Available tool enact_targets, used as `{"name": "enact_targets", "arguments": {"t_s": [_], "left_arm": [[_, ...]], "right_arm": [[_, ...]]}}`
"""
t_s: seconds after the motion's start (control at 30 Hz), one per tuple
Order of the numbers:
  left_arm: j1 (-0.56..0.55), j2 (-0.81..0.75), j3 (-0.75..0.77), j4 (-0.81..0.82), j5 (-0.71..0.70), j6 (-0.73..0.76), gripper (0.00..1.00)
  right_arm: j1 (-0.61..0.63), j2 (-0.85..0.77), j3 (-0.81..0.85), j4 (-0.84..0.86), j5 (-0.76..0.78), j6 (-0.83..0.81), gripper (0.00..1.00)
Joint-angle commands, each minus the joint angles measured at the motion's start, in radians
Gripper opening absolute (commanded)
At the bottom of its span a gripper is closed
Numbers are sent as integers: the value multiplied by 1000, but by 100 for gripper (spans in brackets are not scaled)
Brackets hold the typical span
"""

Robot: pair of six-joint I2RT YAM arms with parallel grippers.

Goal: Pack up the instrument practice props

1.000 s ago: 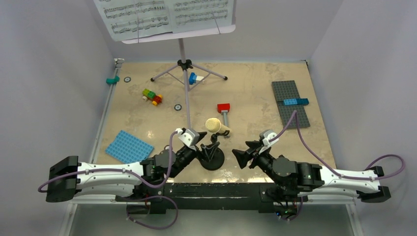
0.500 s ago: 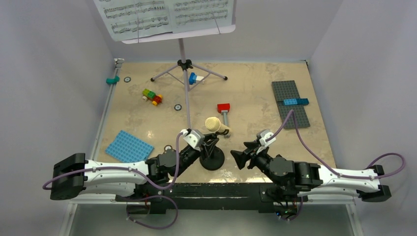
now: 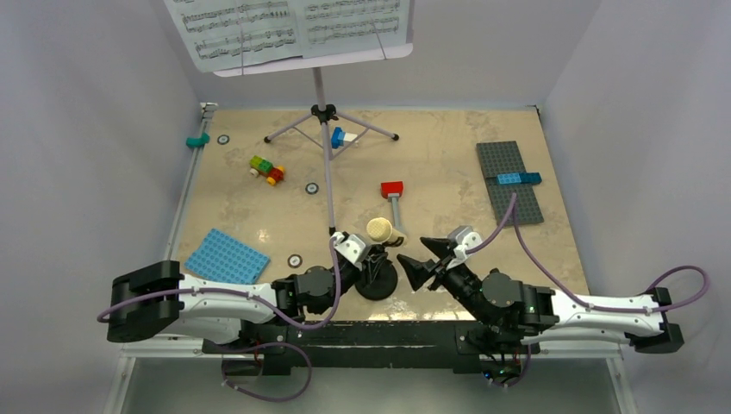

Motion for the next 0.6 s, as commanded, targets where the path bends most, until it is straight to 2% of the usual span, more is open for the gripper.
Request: {"name": "enact_targets", "arguments": {"t_s": [0.0,0.13,0.33,0.57], "left_arm": [[-3,61,-25,-23,-10,-74,0],[-2,92,-34,-26,-6,-106,0],[-6,76,-38,-51,-2,-116,0],[-10,50,-34,-92,-10,-110,0]], "right_arm": [[-1,13,-53,308,-29,-266,69],[-2,92,-77,416,-70,-418,68],[-2,235,-114,608,-33,-599,67],[-22,344,-111,757,33,-731,67]]}}
